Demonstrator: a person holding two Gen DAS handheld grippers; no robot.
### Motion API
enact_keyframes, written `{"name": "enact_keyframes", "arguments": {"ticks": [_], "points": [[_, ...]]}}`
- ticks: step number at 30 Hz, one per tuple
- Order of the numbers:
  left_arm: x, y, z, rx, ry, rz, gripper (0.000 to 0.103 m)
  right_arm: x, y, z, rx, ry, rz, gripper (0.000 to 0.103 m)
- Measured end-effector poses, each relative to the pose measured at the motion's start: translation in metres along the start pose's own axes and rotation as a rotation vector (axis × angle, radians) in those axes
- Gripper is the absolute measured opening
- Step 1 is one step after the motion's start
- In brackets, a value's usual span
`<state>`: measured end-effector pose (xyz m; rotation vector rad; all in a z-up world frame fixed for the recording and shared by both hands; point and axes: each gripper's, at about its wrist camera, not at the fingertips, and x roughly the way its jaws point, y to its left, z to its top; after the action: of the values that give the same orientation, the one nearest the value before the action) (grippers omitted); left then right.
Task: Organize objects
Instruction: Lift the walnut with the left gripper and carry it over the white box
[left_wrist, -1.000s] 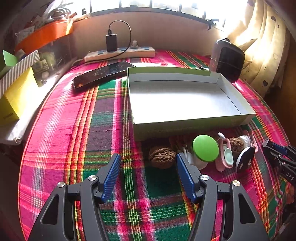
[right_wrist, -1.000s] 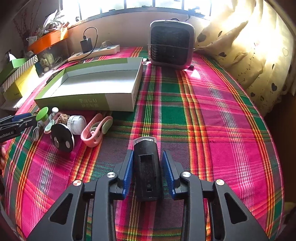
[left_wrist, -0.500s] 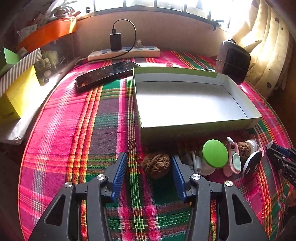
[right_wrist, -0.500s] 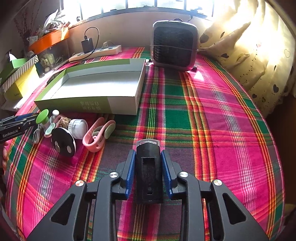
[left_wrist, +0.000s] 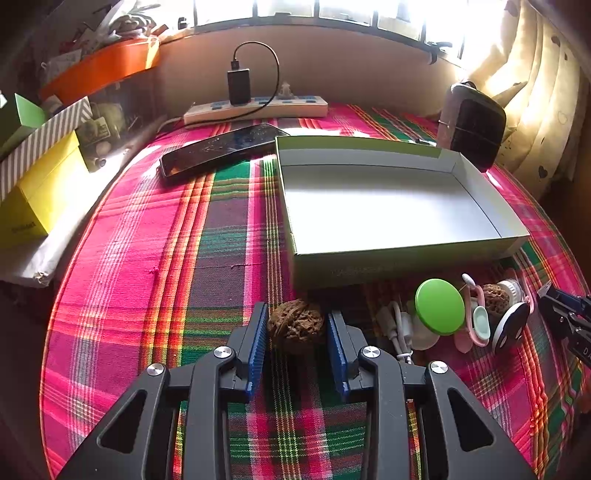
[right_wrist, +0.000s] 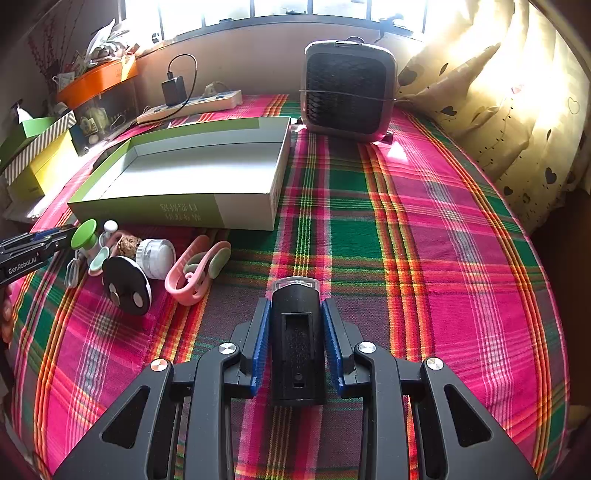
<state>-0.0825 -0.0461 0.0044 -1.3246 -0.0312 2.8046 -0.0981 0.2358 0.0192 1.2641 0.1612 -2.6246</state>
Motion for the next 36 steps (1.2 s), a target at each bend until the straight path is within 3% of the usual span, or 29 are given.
{"name": "enact_keyframes", "arguments": {"ticks": [36], "points": [[-0.0064,0.0038,-0.003,-0.005,0.002,-0.005,0.029,-0.0068,0.0039,-0.0057,0.003,-0.005,-0.013,0.029]]}}
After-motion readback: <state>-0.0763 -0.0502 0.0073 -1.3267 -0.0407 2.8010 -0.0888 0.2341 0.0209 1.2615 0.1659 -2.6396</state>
